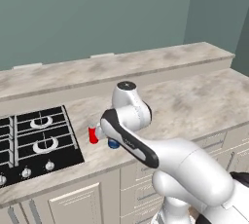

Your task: Four empty soda cans are scattered around the kitchen. Gather all the cans and cluster them next to the stove for recycling.

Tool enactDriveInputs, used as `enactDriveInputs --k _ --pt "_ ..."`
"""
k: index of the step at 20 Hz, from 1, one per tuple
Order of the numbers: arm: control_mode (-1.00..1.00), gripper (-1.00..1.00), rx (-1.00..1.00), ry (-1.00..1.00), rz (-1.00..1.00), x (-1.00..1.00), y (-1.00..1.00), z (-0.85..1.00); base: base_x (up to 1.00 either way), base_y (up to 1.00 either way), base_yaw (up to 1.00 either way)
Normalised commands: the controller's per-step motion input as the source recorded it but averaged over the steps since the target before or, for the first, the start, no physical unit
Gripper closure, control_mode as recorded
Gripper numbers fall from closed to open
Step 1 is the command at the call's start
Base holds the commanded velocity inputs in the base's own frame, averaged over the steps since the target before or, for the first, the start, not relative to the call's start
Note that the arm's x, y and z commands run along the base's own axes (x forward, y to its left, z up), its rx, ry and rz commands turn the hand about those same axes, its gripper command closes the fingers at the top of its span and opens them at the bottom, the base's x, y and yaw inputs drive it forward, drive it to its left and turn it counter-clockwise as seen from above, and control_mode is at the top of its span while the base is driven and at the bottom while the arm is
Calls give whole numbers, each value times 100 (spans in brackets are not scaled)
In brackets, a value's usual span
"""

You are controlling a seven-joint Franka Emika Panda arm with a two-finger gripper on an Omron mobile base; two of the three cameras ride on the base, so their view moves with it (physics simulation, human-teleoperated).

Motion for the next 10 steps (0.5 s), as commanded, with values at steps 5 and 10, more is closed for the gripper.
enactDriveInputs --k 5,10 --pt "-100 100 0 0 0 5 0 -32 0 0 0" --pt "-100 100 0 0 0 8 -1 -23 0 0 0"
